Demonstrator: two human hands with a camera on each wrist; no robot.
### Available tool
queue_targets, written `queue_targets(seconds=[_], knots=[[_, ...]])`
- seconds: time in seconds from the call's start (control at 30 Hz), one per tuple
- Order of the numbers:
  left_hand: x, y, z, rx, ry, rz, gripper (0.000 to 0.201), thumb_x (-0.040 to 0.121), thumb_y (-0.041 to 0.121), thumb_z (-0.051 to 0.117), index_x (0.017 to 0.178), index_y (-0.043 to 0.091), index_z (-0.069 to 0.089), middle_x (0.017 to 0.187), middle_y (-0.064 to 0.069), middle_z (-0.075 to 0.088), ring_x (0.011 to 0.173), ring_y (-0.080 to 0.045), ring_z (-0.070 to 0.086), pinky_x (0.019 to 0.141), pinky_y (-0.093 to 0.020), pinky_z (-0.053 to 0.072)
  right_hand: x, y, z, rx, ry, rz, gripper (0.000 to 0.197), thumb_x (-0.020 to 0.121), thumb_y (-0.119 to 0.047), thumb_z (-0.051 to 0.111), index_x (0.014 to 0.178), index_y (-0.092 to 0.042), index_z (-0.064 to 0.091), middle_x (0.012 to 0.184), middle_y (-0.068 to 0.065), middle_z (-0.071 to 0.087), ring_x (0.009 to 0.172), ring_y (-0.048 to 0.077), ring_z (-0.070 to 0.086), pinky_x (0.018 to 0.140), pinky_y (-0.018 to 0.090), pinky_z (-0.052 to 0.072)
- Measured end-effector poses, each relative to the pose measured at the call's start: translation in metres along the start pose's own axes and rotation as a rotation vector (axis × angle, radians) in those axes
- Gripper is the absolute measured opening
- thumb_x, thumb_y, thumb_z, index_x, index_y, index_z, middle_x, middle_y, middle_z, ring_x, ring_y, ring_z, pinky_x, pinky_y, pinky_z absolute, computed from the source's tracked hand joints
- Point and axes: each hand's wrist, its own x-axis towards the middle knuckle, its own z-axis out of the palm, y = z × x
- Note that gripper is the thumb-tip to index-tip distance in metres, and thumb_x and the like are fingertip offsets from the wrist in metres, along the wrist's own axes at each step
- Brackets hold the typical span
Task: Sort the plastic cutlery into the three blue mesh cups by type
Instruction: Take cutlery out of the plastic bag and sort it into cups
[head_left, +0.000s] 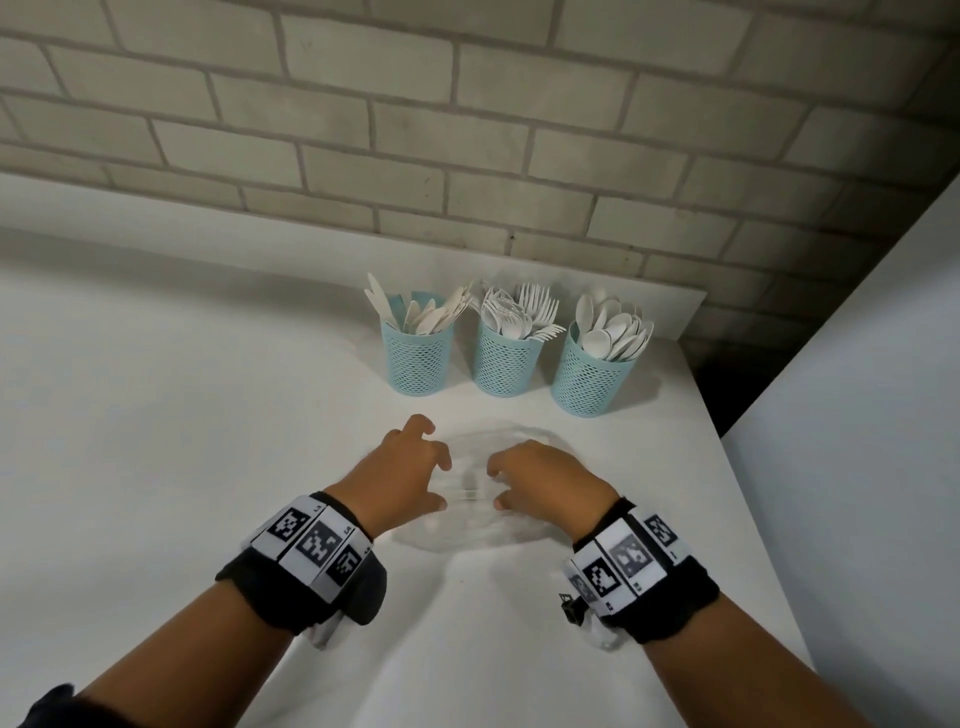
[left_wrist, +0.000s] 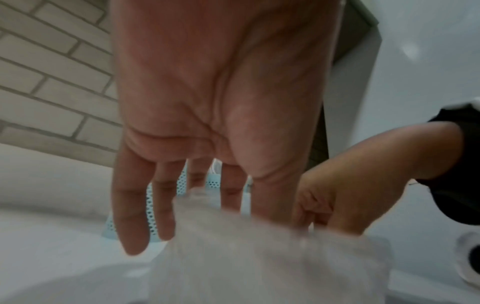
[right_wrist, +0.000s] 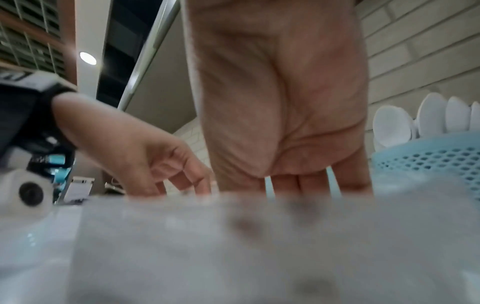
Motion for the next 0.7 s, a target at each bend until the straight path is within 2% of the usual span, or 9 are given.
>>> queue_targets(seconds=[0.1,0.17,0.23,0.33,0.4,0.47,0.57,0.6,0.7], knots=[[0.006,-0.007,0.005,-0.032,-0.064,-0.027,0.077,0.076,0.028,0.075,0.141,0.011,0.037,0.152,-0.003,0.022,0.131,-0.025,0.040,0.107,-0.031,0.037,0.005,0.001,0.009,-0.005,-0.017,0.013,0.040,0.087,-0.017,0.063,0.122,-0.008,0.048,0.123,0.013,0.053,0.110,0.030,0.053,0.084,0.034,0.043],[0.004,-0.014,0.006,-0.047,-0.072,-0.031,0.087,0.074,0.023,0.076,0.145,0.007,0.029,0.154,-0.003,0.021,0.135,-0.022,0.036,0.111,-0.027,0.032,0.005,0.005,0.013,0.019,-0.031,0.032,0.033,0.088,-0.010,0.059,0.120,-0.005,0.050,0.121,0.013,0.056,0.110,0.029,0.055,0.080,0.032,0.041],[0.001,-0.020,0.005,-0.058,-0.065,-0.038,0.090,0.075,0.021,0.075,0.147,0.007,0.023,0.155,-0.003,0.019,0.138,-0.018,0.032,0.111,-0.022,0.025,0.006,0.010,0.014,0.026,-0.040,0.031,0.025,0.088,-0.006,0.054,0.113,-0.003,0.056,0.118,0.013,0.060,0.106,0.028,0.057,0.077,0.029,0.040],[-0.002,-0.022,0.004,-0.101,-0.054,-0.043,0.093,0.075,0.022,0.076,0.148,0.008,0.020,0.154,-0.001,0.018,0.138,-0.015,0.031,0.108,-0.017,0.023,0.005,0.012,0.014,0.042,-0.050,0.039,0.022,0.085,-0.008,0.056,0.106,-0.003,0.060,0.110,0.011,0.062,0.094,0.025,0.058,0.073,0.028,0.042],[-0.003,-0.019,0.005,-0.124,-0.047,-0.034,0.094,0.073,0.022,0.077,0.147,0.010,0.021,0.153,0.000,0.020,0.136,-0.015,0.033,0.107,-0.016,0.025,0.004,0.011,0.015,-0.009,-0.045,0.033,0.014,0.084,-0.008,0.055,0.096,-0.004,0.060,0.096,0.008,0.060,0.084,0.022,0.052,0.068,0.027,0.040],[-0.004,-0.016,0.006,-0.138,-0.036,-0.027,0.093,0.073,0.020,0.077,0.147,0.010,0.022,0.151,-0.001,0.022,0.135,-0.015,0.034,0.106,-0.016,0.025,0.004,0.011,0.015,-0.023,-0.032,0.026,0.005,0.084,-0.006,0.051,0.081,-0.010,0.054,0.083,0.004,0.053,0.080,0.022,0.049,0.063,0.025,0.038],[-0.005,-0.016,0.005,-0.170,-0.016,-0.048,0.090,0.075,0.016,0.075,0.147,0.013,0.022,0.150,0.000,0.026,0.133,-0.015,0.036,0.105,-0.016,0.028,0.002,0.022,0.014,0.155,-0.048,0.007,0.003,0.085,-0.011,0.052,0.086,-0.014,0.051,0.094,0.005,0.055,0.085,0.018,0.048,0.072,0.025,0.037],[-0.006,-0.017,0.005,-0.181,-0.012,-0.061,0.089,0.076,0.015,0.074,0.147,0.014,0.022,0.150,0.000,0.026,0.134,-0.015,0.036,0.105,-0.017,0.028,0.001,0.026,0.012,0.236,-0.038,0.006,0.004,0.085,-0.013,0.054,0.089,-0.015,0.053,0.095,0.003,0.054,0.085,0.016,0.048,0.071,0.024,0.037],[-0.007,-0.016,0.006,-0.188,-0.022,-0.097,0.088,0.078,0.011,0.071,0.149,0.016,0.018,0.151,-0.001,0.027,0.135,-0.017,0.035,0.106,-0.020,0.029,-0.003,0.039,0.010,0.474,0.028,0.014,0.012,0.083,-0.012,0.061,0.081,-0.022,0.055,0.082,-0.007,0.054,0.073,0.008,0.050,0.064,0.019,0.039]])
